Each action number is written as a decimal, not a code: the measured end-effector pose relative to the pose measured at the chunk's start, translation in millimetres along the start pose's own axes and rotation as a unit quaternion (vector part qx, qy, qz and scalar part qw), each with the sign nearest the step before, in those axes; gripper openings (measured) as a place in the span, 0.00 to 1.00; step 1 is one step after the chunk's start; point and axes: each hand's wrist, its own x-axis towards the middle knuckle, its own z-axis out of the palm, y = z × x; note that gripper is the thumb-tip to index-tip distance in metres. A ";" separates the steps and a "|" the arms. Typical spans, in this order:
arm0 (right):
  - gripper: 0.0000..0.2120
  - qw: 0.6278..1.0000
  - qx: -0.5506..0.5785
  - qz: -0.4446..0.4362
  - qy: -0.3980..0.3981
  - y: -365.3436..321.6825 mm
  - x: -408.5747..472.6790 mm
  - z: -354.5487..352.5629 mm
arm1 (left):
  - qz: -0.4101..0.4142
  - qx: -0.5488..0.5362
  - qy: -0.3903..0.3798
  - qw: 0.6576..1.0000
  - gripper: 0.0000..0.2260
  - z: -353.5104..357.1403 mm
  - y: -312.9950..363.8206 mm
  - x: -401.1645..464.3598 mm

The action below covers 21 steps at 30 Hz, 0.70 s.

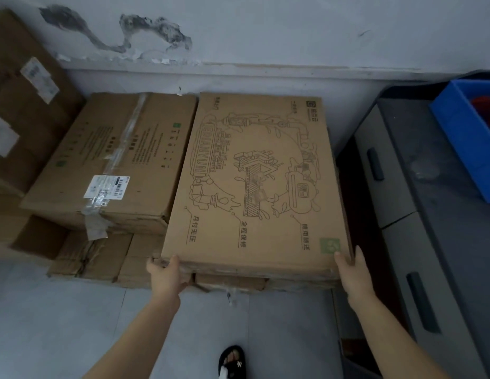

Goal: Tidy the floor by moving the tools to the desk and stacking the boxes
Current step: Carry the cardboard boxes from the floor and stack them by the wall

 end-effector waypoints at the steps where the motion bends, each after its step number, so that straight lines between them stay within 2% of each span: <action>1: 0.34 0.999 -0.029 -0.020 -0.014 -7.1 -12.0 -3.7 | 0.012 0.017 -0.004 1.000 0.30 -6.2 3.4 -10.1; 5: 0.27 0.976 -0.102 -0.152 -0.116 -34.1 -80.4 -23.5 | 0.085 0.058 -0.073 0.992 0.25 -33.0 15.2 -70.7; 8: 0.33 0.950 -0.131 -0.227 -0.170 -49.9 -148.2 -44.0 | 0.155 0.092 -0.152 0.972 0.19 -60.5 20.4 -133.8; 11: 0.33 0.930 -0.128 -0.272 -0.213 -54.6 -219.3 -71.1 | 0.240 0.148 -0.219 0.934 0.16 -91.7 18.3 -203.2; 16: 0.29 0.924 -0.124 -0.266 -0.246 -24.2 -304.8 -119.0 | 0.314 0.199 -0.293 0.881 0.15 -145.7 -5.8 -290.7; 18: 0.27 0.931 -0.109 -0.245 -0.247 -5.9 -329.6 -131.0 | 0.322 0.211 -0.297 0.874 0.15 -161.3 -25.1 -305.8; 21: 0.30 0.946 -0.088 -0.221 -0.218 24.9 -355.9 -143.0 | 0.295 0.210 -0.305 0.881 0.16 -172.3 -57.2 -317.5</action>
